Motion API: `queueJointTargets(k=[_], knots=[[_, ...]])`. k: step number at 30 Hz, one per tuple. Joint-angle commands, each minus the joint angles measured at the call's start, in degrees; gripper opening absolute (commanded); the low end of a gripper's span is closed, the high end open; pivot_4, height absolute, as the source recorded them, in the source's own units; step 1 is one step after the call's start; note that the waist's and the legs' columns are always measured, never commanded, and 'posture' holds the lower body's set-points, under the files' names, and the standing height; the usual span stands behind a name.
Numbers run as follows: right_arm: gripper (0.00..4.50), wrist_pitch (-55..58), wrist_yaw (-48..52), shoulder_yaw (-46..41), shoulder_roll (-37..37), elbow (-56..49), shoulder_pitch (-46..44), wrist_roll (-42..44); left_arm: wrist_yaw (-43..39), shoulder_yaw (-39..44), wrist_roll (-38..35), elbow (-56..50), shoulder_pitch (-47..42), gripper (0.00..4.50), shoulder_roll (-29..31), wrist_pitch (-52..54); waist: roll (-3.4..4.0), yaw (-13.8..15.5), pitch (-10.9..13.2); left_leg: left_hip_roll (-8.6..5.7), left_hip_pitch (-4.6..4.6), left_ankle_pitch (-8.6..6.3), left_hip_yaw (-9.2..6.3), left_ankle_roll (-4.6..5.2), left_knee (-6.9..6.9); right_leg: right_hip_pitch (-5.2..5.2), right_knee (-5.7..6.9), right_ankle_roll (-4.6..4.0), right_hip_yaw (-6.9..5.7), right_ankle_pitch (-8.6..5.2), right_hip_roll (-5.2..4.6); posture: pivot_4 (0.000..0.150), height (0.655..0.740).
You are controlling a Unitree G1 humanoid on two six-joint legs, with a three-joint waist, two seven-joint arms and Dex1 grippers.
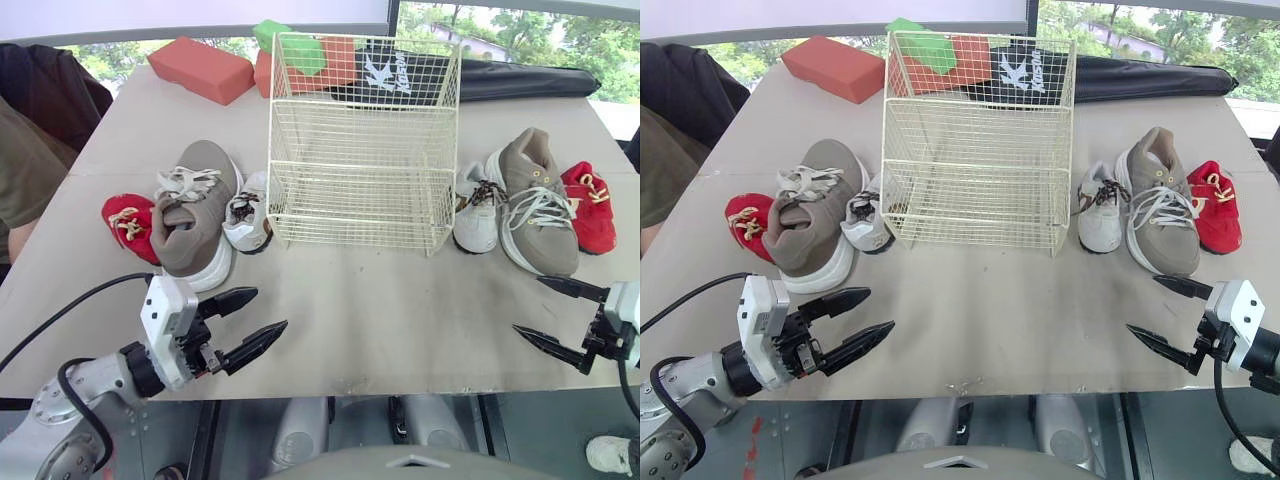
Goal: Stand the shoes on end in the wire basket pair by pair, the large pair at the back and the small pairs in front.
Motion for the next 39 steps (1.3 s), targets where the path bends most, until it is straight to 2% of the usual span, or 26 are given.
queueJointTargets(k=[1,6,11,16,19,24,31,35,37,39], knots=[[4.50,1.6,-2.0,2.0,1.2,-5.9,-1.8,3.0,3.0,1.0,-2.7,-2.1,-1.6,4.45,-1.0,0.7,0.00,0.0,0.0,0.00,0.00,0.00,0.00,0.00,0.00,0.00,0.00,0.00,0.00,0.00,0.00,0.150,0.7400],[4.50,7.2,-7.0,8.5,3.0,-16.5,-9.0,7.5,10.6,2.4,-8.0,-2.8,-5.1,4.45,-5.7,1.6,0.03,-0.2,0.0,0.07,0.06,0.00,-0.12,-0.01,0.03,0.00,0.13,0.02,0.04,0.02,0.01,0.150,0.7400],[4.50,13.6,-8.1,13.8,1.5,-22.7,-16.6,13.2,17.9,7.2,-7.9,-5.3,-4.1,4.45,-9.6,-1.4,-0.01,0.0,0.0,0.02,0.00,0.00,-0.20,-0.01,0.03,-0.01,0.04,0.03,-0.01,0.02,-0.02,0.150,0.7400],[4.50,16.3,-5.8,17.5,0.0,-22.6,-23.4,16.2,28.5,14.5,-6.3,-8.7,-0.4,4.45,-15.3,-3.9,-0.08,0.0,0.0,0.01,-0.05,0.00,-0.27,-0.01,0.02,-0.01,-0.03,0.02,-0.09,0.03,-0.05,0.150,0.7400],[4.50,16.9,-4.8,18.7,0.3,-21.7,-27.1,17.5,32.8,16.2,-6.0,-9.5,0.8,4.45,-16.4,-3.7,-0.10,0.1,0.0,-0.02,-0.04,0.00,-0.25,0.00,0.02,-0.01,-0.03,0.02,-0.09,0.03,-0.06,0.150,0.7400],[4.50,16.9,-2.9,20.0,0.4,-19.1,-31.5,17.0,37.8,14.4,-1.2,-7.8,0.9,4.45,-13.5,0.4,-0.13,0.2,0.0,-0.08,-0.04,0.00,-0.22,0.00,0.02,0.00,-0.01,0.02,-0.15,0.02,-0.05,0.150,0.7400],[4.50,15.7,-2.6,20.4,1.0,-18.3,-31.8,15.0,36.5,9.6,2.1,-3.3,-4.5,4.45,-11.6,0.9,-0.13,0.1,0.0,-0.11,-0.05,0.00,-0.21,0.00,0.01,-0.01,-0.01,0.01,-0.16,0.02,-0.04,0.150,0.7400],[4.50,18.0,-6.7,21.1,0.4,-19.2,-32.3,12.2,32.4,10.8,1.6,-2.7,-6.3,4.45,-12.2,-2.6,-0.14,-0.1,0.0,-0.09,-0.05,0.00,-0.22,-0.01,0.00,-0.02,-0.01,0.01,-0.14,0.03,-0.04,0.150,0.7400],[4.50,20.7,-12.1,23.6,-0.2,-19.3,-35.4,6.4,26.8,11.5,-1.8,-3.9,-5.3,4.45,-12.2,-4.4,-0.13,-0.2,0.0,-0.08,-0.04,0.00,-0.23,-0.01,0.00,-0.02,-0.01,0.01,-0.13,0.03,-0.06,0.150,0.7400],[4.50,26.2,-16.7,27.0,-1.5,-19.5,-40.8,2.0,17.0,13.6,-9.7,-6.5,-2.2,4.45,-10.9,-5.6,-0.12,-0.4,0.0,-0.07,-0.04,0.00,-0.17,-0.02,0.00,-0.09,0.03,0.00,-0.07,0.03,-0.09,0.150,0.7400]])
